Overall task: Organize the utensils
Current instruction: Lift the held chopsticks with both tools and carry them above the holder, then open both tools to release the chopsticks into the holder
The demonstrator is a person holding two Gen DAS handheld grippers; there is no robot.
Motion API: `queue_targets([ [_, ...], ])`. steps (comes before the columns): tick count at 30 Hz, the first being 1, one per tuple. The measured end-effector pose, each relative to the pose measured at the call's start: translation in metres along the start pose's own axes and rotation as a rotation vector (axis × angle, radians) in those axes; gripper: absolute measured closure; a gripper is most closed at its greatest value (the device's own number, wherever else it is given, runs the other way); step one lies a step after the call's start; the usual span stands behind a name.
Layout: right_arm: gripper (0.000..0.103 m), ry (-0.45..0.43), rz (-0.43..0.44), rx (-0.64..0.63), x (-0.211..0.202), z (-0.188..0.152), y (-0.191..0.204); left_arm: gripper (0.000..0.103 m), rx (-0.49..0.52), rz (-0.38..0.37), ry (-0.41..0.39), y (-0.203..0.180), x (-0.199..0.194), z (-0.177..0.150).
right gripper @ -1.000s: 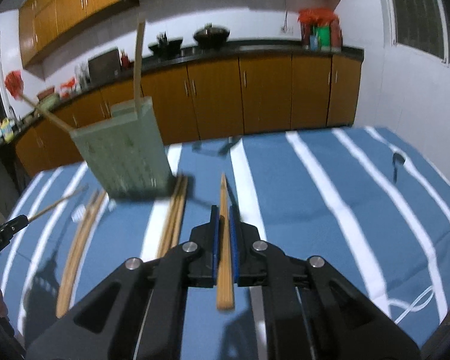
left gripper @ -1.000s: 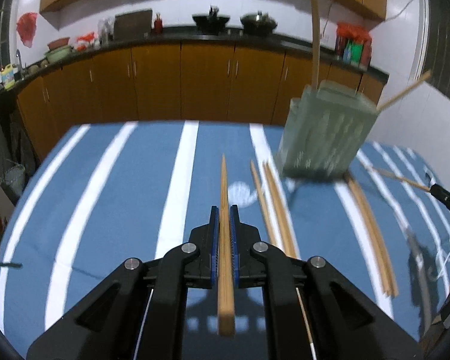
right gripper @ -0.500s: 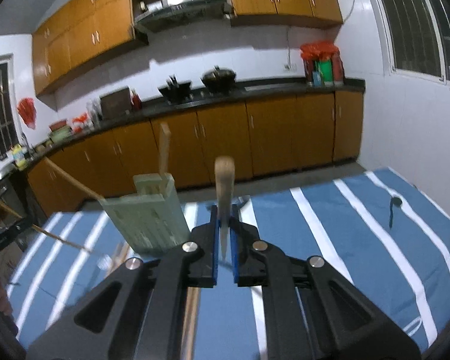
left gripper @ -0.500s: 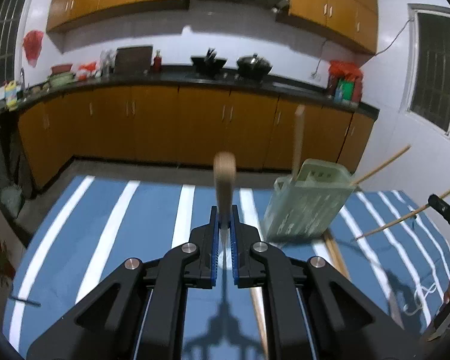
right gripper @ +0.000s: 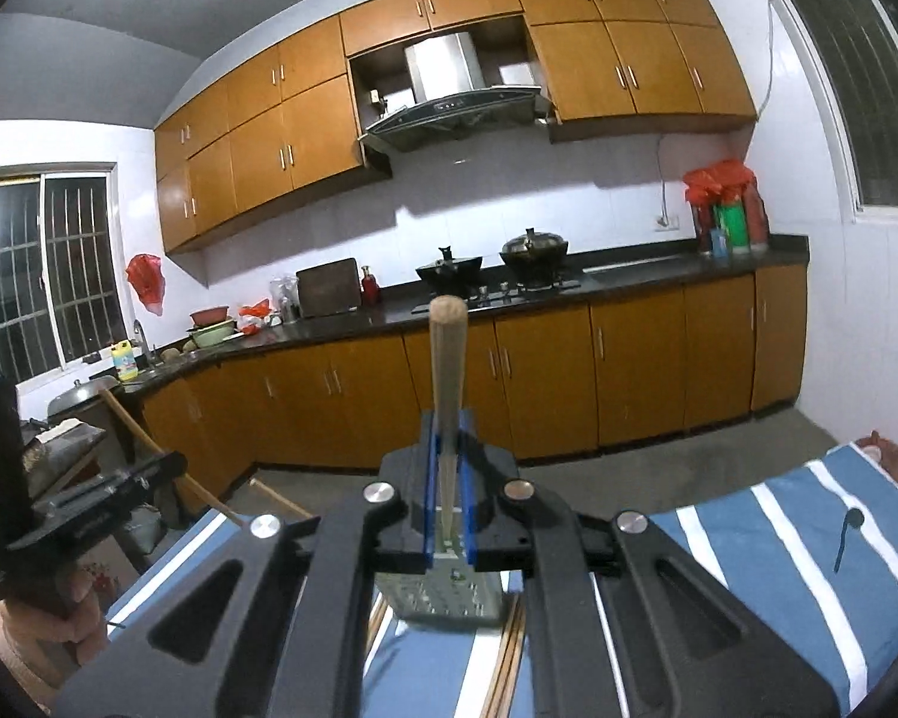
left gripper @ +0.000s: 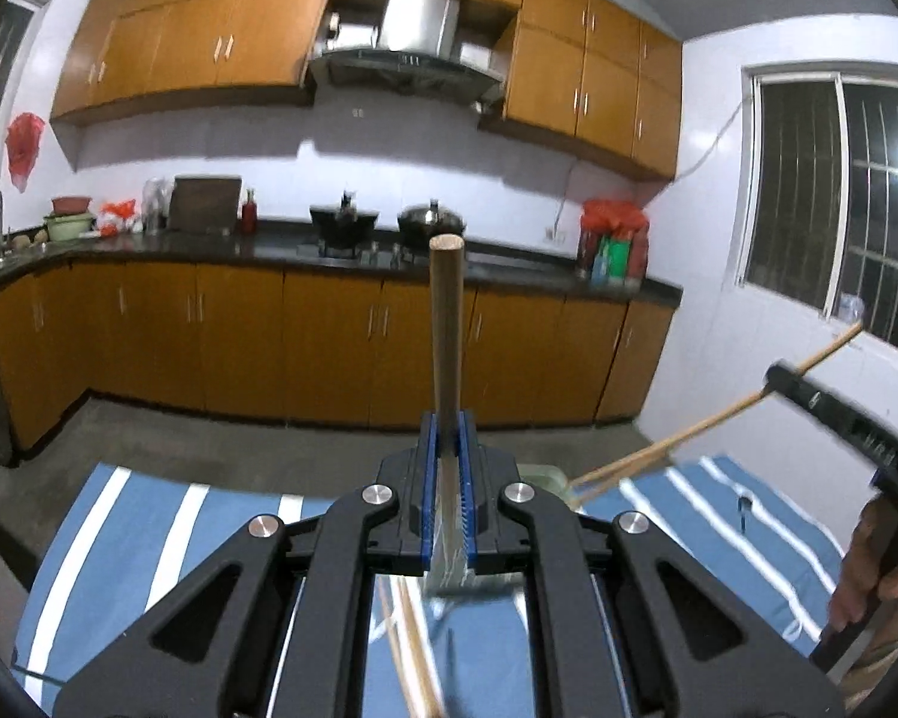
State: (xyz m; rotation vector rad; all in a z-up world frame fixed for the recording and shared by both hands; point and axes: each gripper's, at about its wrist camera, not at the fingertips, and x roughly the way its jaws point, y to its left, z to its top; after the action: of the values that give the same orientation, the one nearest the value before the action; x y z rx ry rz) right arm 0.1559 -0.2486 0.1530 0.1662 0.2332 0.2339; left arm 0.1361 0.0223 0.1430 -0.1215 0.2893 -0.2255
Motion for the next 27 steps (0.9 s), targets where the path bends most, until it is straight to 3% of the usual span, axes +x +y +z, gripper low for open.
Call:
queue_targets([
  [5, 0.095, 0.05, -0.011, 0.0, 0.029, -0.001, 0.002, 0.096, -0.03, 0.013, -0.108, -0.007, 0.011, 0.017],
  [9, 0.095, 0.092, -0.025, 0.002, 0.047, -0.009, 0.002, 0.096, -0.044, 0.025, -0.141, -0.012, 0.029, 0.018],
  [13, 0.095, 0.132, -0.036, 0.016, 0.065, -0.017, -0.001, 0.096, -0.04, 0.021, -0.094, -0.016, 0.052, 0.006],
  [17, 0.091, 0.168, -0.04, 0.034, 0.079, -0.025, -0.005, 0.095, -0.038, 0.022, 0.007, -0.016, 0.075, -0.012],
  [19, 0.089, 0.167, -0.039, 0.032, 0.078, -0.028, -0.004, 0.09, -0.039, 0.022, 0.025, -0.014, 0.078, -0.016],
  [21, 0.083, 0.158, -0.043, 0.031, 0.075, -0.029, -0.005, 0.069, -0.038, 0.03, 0.023, -0.011, 0.076, -0.018],
  [27, 0.08, 0.106, -0.053, 0.03, 0.055, -0.024, -0.006, 0.063, -0.049, 0.027, -0.008, -0.009, 0.06, -0.014],
])
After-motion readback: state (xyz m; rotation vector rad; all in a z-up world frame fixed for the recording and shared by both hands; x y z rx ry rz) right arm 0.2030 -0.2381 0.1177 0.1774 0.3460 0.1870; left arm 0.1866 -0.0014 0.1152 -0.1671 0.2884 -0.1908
